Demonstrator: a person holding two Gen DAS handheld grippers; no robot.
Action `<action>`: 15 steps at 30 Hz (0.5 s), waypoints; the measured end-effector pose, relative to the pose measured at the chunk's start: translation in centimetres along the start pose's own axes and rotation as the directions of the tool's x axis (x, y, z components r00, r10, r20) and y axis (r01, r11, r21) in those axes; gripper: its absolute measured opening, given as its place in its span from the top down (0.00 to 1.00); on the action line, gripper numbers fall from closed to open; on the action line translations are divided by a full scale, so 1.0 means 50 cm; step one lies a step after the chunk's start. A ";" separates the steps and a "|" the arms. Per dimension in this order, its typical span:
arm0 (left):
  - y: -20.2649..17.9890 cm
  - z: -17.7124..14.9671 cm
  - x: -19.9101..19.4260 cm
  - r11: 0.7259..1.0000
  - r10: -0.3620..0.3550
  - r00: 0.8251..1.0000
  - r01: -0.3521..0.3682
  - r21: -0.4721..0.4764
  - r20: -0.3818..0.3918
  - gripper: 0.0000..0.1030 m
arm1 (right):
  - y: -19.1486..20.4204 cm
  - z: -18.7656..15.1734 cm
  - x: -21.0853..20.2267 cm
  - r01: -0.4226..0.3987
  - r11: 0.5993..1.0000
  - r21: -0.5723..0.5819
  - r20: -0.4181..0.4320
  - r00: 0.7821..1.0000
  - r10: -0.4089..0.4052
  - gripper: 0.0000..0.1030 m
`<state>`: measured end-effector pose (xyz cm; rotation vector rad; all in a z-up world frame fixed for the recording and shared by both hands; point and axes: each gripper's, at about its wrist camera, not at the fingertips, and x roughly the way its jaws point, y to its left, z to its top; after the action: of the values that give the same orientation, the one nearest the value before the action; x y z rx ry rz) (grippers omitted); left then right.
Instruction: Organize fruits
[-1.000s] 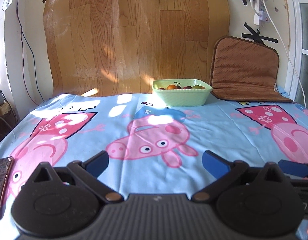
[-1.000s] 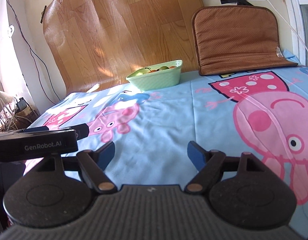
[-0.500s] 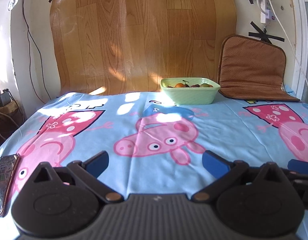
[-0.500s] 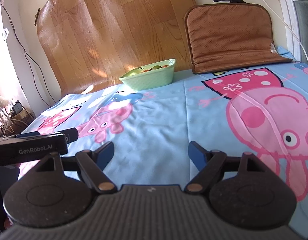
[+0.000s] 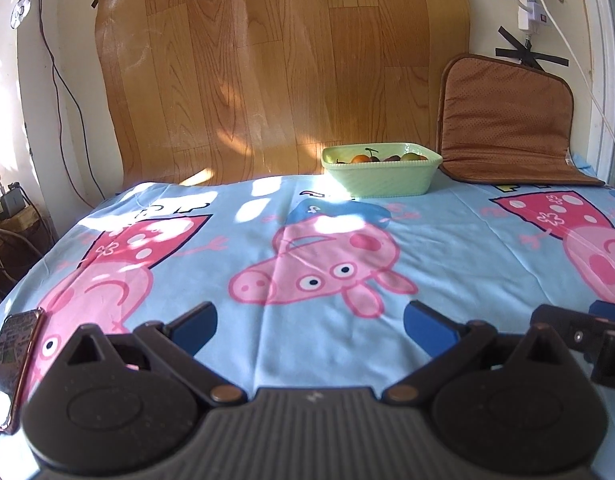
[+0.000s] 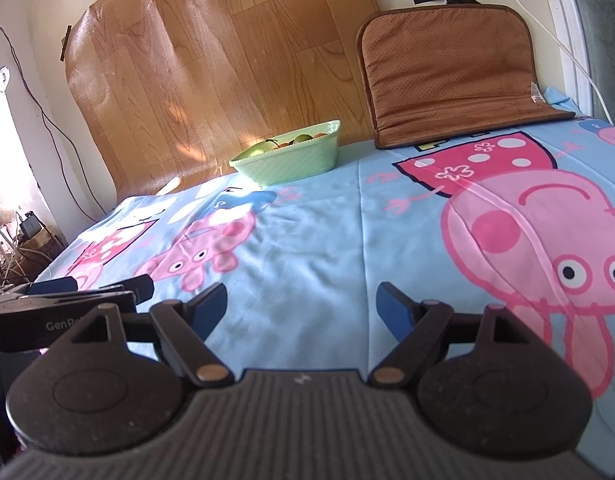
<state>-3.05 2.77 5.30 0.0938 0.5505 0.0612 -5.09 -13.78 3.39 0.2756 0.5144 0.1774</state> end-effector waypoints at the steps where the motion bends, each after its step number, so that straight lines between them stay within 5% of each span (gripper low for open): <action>1: 0.000 0.000 0.001 1.000 -0.004 1.000 0.004 -0.002 -0.004 0.00 | 0.000 0.000 0.000 0.000 1.000 0.000 0.000 1.000 0.000 0.19; 15: 0.002 0.001 0.004 1.000 -0.004 1.000 0.004 -0.011 -0.029 0.00 | -0.002 0.001 -0.001 0.000 1.000 0.007 0.003 1.000 0.000 0.19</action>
<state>-2.86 2.89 5.27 0.0808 0.5793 0.0616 -5.12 -13.89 3.41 0.2822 0.5124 0.1752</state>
